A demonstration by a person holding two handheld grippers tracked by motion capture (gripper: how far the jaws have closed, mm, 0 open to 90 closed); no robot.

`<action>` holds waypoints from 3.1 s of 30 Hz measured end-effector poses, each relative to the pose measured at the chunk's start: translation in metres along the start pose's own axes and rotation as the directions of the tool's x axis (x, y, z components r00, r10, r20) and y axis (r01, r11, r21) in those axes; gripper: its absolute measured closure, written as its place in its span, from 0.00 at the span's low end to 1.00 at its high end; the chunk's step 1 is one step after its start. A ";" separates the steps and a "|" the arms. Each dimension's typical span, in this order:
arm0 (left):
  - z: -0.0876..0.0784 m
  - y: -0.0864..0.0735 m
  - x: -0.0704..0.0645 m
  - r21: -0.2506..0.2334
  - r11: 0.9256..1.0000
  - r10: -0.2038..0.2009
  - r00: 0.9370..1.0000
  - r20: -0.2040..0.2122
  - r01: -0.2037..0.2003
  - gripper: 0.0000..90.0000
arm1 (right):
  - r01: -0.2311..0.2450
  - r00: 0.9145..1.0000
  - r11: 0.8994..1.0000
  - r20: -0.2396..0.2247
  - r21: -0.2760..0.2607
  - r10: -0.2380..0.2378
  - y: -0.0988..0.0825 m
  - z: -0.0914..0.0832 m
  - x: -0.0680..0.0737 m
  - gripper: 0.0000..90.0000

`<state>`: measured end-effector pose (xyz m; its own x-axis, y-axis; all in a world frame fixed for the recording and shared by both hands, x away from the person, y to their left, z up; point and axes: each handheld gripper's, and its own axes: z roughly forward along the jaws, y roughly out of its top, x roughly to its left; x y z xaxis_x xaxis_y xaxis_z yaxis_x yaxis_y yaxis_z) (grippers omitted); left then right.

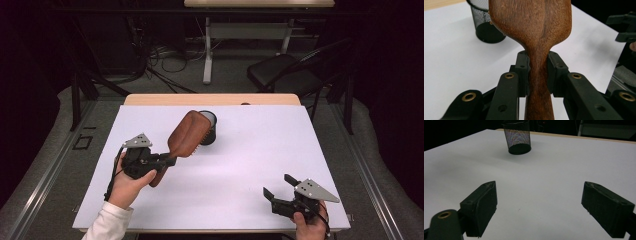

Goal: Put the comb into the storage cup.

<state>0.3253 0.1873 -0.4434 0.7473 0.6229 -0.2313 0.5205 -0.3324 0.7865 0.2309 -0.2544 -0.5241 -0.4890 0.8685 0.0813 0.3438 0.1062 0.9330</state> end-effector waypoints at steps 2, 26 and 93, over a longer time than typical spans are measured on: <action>0.000 0.004 -0.002 -0.012 1.000 0.008 1.000 0.006 -0.007 0.81 | 0.000 1.000 1.000 0.000 0.000 0.000 0.000 0.000 0.000 0.14; 0.010 0.026 -0.024 -0.134 0.987 0.094 0.993 0.077 -0.083 0.81 | 0.002 1.000 1.000 0.012 0.024 -0.002 -0.001 0.003 0.000 0.14; 0.021 0.013 -0.026 -0.198 0.977 0.098 0.988 0.122 -0.072 0.81 | -0.024 0.999 0.995 0.036 0.098 0.021 0.016 0.011 0.002 0.00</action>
<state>0.3212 0.1516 -0.4396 0.8396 0.4961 -0.2214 0.3727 -0.2296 0.8991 0.2444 -0.2458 -0.5128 -0.4529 0.8872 0.0882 0.4323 0.1320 0.8920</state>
